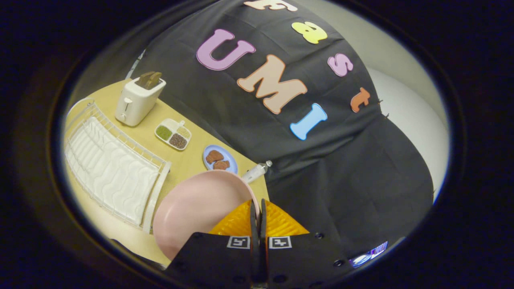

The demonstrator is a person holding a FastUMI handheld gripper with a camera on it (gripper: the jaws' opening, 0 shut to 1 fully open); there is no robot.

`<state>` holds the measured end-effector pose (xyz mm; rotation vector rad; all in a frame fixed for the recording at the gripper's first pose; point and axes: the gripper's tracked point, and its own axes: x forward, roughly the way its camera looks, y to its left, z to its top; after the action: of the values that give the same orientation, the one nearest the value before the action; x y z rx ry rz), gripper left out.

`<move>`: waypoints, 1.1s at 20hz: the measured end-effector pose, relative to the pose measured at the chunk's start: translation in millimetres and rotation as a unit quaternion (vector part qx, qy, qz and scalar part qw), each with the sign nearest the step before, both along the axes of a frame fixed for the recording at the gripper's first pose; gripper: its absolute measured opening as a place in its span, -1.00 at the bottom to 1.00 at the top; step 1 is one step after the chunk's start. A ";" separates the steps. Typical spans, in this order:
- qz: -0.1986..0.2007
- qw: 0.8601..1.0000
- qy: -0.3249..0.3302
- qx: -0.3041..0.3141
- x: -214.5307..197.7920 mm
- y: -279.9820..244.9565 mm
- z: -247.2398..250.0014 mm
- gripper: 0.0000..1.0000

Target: Take the plate from the dish rack, then take the spoon from the basket and place it into the plate.

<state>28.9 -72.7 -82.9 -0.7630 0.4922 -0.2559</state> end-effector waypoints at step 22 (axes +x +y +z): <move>-0.137 0.971 -0.030 0.193 -90.6 -93.5 -126.2 -0.93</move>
<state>-61.7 -166.2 -209.1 -0.3053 0.5681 -0.4240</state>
